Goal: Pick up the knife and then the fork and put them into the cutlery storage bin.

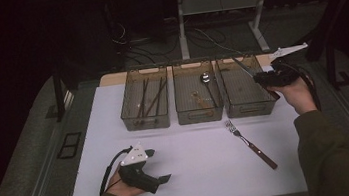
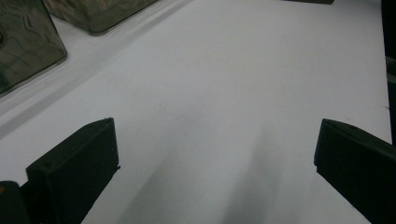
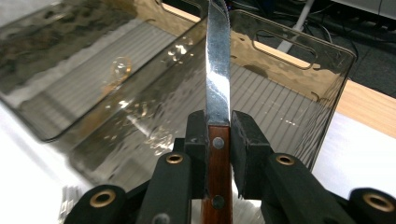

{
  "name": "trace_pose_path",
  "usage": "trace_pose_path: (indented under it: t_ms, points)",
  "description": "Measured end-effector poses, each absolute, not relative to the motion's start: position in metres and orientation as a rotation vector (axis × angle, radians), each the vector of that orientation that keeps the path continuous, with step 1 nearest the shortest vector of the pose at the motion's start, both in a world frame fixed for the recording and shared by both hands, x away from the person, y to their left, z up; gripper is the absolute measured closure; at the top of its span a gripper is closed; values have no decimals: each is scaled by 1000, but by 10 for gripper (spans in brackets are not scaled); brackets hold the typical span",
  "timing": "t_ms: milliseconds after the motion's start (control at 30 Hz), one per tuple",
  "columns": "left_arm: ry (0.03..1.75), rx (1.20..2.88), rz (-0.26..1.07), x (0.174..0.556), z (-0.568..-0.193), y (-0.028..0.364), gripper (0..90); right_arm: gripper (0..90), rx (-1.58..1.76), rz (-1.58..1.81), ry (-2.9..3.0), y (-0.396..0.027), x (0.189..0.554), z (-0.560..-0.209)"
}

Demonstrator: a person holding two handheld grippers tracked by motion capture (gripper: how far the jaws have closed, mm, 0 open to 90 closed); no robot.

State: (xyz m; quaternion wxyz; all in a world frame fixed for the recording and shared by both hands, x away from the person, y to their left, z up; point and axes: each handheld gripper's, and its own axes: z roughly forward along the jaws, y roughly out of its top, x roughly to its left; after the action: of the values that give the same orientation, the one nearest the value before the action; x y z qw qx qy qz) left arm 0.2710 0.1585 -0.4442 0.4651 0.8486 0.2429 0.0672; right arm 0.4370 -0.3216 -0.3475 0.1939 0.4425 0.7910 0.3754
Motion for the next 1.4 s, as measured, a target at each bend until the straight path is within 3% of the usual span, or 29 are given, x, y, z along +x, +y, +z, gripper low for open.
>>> trace_pose_path:
  t_ms: [367,700,867,1400]
  points:
    - [598,2084,163,271,-444,159,0,776,1277,1006,2251,-317,464,-374]
    - [597,2086,163,271,-444,159,0,766,1277,890,2310,-308,467,-390]
    - [596,2088,161,271,-444,158,0,571,1296,931,2260,-309,464,-384]
    - [602,2085,164,270,-445,157,0,447,1333,1130,2231,-322,407,-361]
